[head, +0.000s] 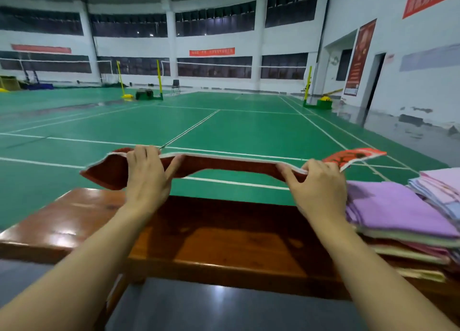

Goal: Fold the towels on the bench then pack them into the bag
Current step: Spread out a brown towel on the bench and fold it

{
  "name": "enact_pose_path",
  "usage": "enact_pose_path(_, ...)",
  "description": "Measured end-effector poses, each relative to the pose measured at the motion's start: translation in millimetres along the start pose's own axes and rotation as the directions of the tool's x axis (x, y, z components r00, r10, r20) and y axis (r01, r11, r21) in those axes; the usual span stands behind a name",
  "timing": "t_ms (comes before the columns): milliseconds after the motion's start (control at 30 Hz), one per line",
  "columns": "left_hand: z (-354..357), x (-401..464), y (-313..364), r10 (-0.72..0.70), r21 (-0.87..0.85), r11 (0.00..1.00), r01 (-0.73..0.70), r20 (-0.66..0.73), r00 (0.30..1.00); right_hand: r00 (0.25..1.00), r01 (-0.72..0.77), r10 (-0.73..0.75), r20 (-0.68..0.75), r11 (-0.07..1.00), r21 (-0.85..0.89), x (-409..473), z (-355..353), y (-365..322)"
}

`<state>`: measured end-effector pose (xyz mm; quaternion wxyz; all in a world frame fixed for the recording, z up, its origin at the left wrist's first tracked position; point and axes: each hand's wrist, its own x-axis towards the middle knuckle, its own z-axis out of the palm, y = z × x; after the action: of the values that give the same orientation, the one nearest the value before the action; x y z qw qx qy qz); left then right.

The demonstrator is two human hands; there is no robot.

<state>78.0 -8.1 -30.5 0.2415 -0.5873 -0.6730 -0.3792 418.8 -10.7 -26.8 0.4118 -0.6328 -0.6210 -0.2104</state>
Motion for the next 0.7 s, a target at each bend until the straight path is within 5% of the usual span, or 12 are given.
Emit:
enact_pose_path(133,13,-80,-20,0.011,0.038,0.999,-0.015,0.114,0.993,0.979,-0.035,0.058,0.195,0.992,-0.120,-85,9,7)
enact_pose_path(233,18,-116,-41,0.213,0.118,0.968,-0.223,0.089,0.973,0.945,-0.028,0.101,0.310,0.972,-0.232,-120,7,12)
enact_pose_path(333,28,-131,-74,0.363,0.171,0.878,-0.448,0.373,0.854,0.887,0.033,0.129,0.442,0.940,-0.340,-136,4,11)
enact_pose_path(400,29,-131,-83,0.128,0.280,0.888,-0.365,0.612,0.781,0.860,0.105,0.094,0.501,0.929,-0.356,-134,-3,5)
enact_pose_path(500,17,-114,-64,-0.303,0.379,0.924,0.044,0.660,0.688,0.831,0.053,0.084,0.550,0.972,-0.228,-110,-6,5)
enact_pose_path(633,7,-77,-31,-0.263,0.385,0.923,0.016,0.599,0.756,0.799,0.094,0.049,0.599,0.974,-0.204,-69,9,16)
enact_pose_path(700,22,-67,-29,-0.169,0.202,0.977,0.068,0.539,0.825,0.799,0.170,-0.048,0.599,0.974,-0.149,-56,25,22)
